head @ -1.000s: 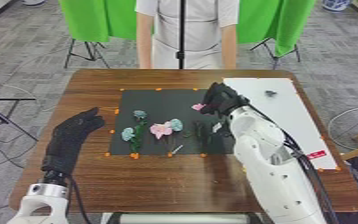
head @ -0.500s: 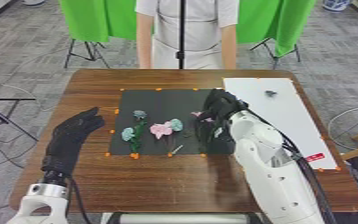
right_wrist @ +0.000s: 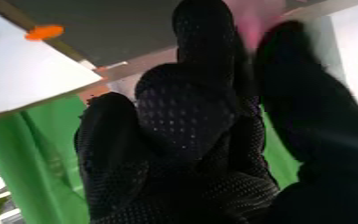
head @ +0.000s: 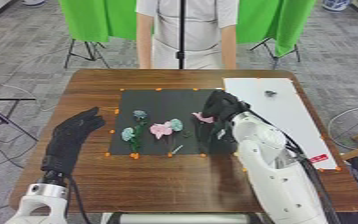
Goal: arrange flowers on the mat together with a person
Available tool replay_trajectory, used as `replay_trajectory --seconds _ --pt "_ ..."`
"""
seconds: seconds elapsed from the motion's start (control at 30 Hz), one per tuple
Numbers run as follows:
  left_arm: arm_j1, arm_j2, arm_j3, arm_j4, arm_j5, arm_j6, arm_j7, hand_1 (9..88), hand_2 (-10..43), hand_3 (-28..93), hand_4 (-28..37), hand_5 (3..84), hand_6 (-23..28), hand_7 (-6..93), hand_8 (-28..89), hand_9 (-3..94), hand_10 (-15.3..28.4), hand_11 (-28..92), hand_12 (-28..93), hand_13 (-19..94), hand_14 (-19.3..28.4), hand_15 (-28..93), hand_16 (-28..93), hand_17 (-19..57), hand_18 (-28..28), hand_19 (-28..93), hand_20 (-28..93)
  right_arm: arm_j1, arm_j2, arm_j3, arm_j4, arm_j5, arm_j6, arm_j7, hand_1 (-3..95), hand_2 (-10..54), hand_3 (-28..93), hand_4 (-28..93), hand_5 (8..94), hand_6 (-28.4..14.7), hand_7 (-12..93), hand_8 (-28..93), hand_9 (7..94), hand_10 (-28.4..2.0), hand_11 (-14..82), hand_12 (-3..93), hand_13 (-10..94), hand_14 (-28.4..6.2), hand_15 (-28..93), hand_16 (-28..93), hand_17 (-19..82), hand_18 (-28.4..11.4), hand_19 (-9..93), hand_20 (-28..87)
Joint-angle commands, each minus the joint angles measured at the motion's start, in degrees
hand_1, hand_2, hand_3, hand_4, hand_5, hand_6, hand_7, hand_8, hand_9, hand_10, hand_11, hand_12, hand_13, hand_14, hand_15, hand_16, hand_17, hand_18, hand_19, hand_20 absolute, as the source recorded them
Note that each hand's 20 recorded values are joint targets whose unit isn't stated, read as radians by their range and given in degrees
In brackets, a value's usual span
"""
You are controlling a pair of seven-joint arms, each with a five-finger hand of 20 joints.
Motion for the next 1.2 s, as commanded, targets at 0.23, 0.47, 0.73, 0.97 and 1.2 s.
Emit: replay_trajectory --seconds 0.23,0.47,0.73,0.97,1.2 --pt "0.8 -0.47 -0.57 -0.03 0.36 -0.74 -0.63 30.9 -2.3 64 -14.7 49.4 1.3 14.7 -7 45.6 12.6 18 15 35 17.3 18 5 4.1 14.0 10 21 -7.01 6.05 8.0 -17.05 7.92 4.26 -1.61 42.5 -9.5 67 -26 71.7 4.2 16 -12 93.7 -8.8 33.9 18.6 94 0.0 59 16 72 -8.2 93 27" --pt "1.48 -0.77 -0.17 -0.38 0.61 -0.43 -0.16 30.9 -2.3 64 -14.6 49.4 1.2 14.8 -7 45.5 12.6 18 15 35 17.3 18 5 4.1 14.0 10 21 -20.61 3.4 17.26 -16.79 29.06 29.27 -17.17 35.1 -9.1 68 -18 72.2 2.5 16 -11 91.6 -11.9 24.6 19.4 94 -3.0 45 20 67 -10.1 90 19" --pt "0.35 -0.55 1.55 0.19 1.71 -0.98 0.16 30.9 -2.1 64 -14.7 49.6 1.1 15.0 -7 45.7 12.7 18 15 35 17.4 18 5 4.2 14.0 10 21 -35.98 -6.0 27.37 -18.77 51.89 15.58 -28.27 22.8 0.1 75 -19 56.9 0.8 14 -10 61.0 -15.5 8.2 14.2 49 -14.1 14 21 27 -14.7 20 34" --pt "1.18 -1.13 1.38 -0.22 1.6 -0.6 0.43 30.7 -1.8 64 -14.7 49.7 1.2 15.0 -7 45.9 12.8 18 15 35 17.5 17 5 4.5 14.0 9 21 -43.42 -9.67 26.28 -21.17 80.35 10.21 -25.57 8.0 1.6 80 -19 41.1 0.1 8 -8 43.4 -15.0 4.4 10.9 31 -12.5 8 13 20 -14.0 3 27" --pt "1.35 -1.53 1.7 -0.2 1.62 -0.59 0.31 30.5 -1.7 64 -15.0 49.7 1.3 14.9 -7 46.0 12.8 18 15 35 17.4 17 5 4.9 13.5 8 21 -45.73 -10.51 26.39 -22.34 81.57 9.48 -25.85 4.4 2.7 79 -20 36.2 0.3 7 -8 38.9 -14.8 3.5 9.6 28 -11.3 7 10 19 -12.6 1 26"
